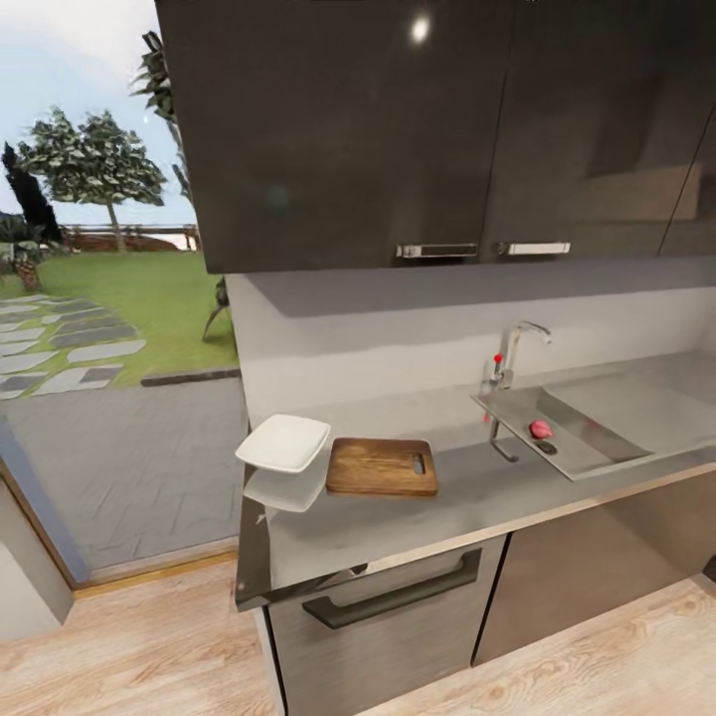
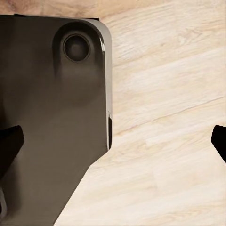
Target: In the kitchen, take the Vidalia onion out of the sink, dice it on the chopping board with the paring knife, put the diced onion into the bowl on the countertop, then place both the paring knife and the chopping board into the sink.
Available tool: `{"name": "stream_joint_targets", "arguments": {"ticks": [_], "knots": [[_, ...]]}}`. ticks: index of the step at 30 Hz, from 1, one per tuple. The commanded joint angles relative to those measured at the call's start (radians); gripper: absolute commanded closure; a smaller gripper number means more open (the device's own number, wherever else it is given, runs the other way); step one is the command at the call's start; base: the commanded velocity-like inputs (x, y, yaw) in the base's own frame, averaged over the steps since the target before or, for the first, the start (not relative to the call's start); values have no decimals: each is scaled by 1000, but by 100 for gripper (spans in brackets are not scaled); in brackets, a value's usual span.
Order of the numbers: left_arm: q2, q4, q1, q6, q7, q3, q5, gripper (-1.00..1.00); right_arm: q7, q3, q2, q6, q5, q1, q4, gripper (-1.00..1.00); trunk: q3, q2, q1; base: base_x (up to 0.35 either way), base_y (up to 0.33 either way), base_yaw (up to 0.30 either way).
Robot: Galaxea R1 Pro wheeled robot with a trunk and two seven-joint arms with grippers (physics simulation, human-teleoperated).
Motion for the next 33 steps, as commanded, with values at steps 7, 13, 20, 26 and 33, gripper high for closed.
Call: {"name": "stream_joint_targets", "arguments": {"ticks": [7, 13, 20, 26, 33], "knots": [[0, -4, 1, 7, 0, 3, 0, -100, -1, 0, -1, -14, 0, 0, -19, -100, 21, 48, -27, 0, 0, 0], [0, -4, 1, 7, 0, 3, 0, -100, -1, 0, -1, -16, 1, 0, -28, -100, 40, 90, -50, 0, 0, 0], [0, -4, 1, 7, 0, 3, 0, -100, -1, 0, -1, -16, 1, 0, -30, -100, 62, 139, -77, 0, 0, 0], [0, -4, 1, 7, 0, 3, 0, -100, -1, 0, -1, -16, 1, 0, -30, -100, 81, 181, -100, 0, 0, 0], [0, -4, 1, 6, 0, 3, 0, -100, -1, 0, -2, -17, 1, 0, -30, -100, 102, 230, -126, 0, 0, 0]]}}
